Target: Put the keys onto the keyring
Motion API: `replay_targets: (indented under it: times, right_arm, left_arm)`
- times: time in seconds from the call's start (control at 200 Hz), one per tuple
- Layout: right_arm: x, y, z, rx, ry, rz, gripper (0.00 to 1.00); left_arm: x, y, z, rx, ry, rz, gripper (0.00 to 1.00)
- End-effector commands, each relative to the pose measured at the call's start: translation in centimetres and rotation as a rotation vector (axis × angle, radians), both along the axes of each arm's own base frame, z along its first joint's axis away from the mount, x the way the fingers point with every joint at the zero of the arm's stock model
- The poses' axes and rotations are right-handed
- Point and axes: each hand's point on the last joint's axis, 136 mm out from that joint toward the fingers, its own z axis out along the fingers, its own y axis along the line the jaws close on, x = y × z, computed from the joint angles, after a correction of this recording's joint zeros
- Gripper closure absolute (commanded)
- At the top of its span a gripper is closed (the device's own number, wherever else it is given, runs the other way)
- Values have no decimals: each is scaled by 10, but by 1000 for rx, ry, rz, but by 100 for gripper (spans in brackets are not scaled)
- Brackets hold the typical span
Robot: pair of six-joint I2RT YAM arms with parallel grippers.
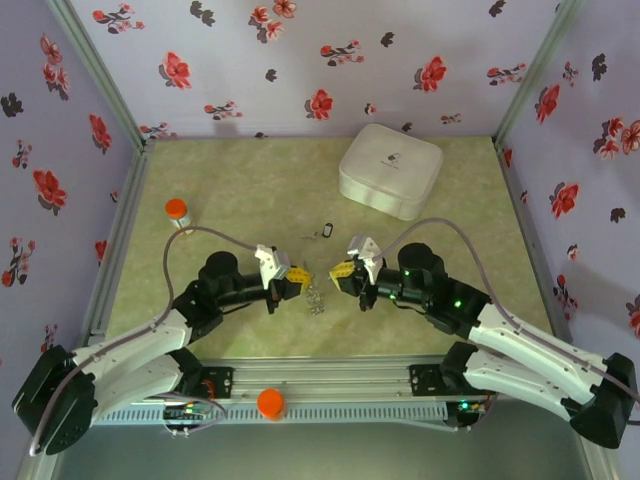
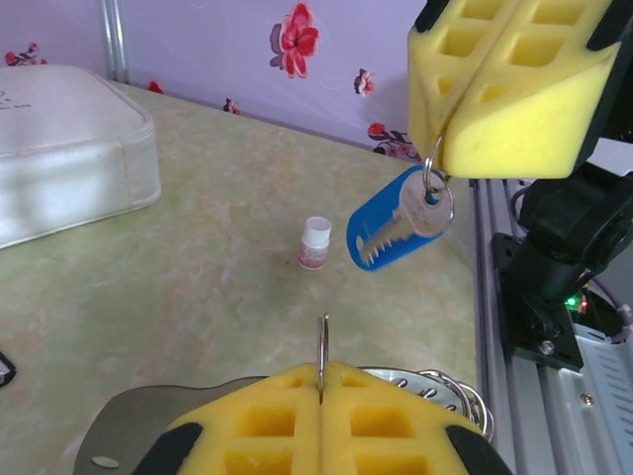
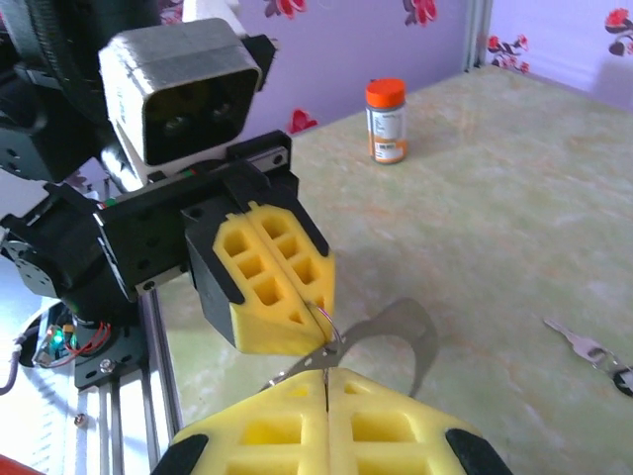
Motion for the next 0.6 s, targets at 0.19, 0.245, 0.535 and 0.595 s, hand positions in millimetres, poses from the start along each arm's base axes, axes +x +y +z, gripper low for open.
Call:
replay_targets:
  times: [0.19, 0.245, 0.535, 0.595]
  right_arm:
    - [6, 13, 1, 54, 30, 11, 100]
    - [7, 16, 0, 55, 40, 17, 100]
    - [5, 24, -4, 60, 85, 46, 100]
    - [5, 26, -4, 67, 95, 51, 100]
  left_arm:
    - [-6, -7, 36, -99, -72, -56, 100]
    - [-6, -7, 36, -99, -73, -58, 100]
    - [-4, -9, 35, -92, -81, -57, 100]
    - [-4, -9, 35, -92, -80, -58, 100]
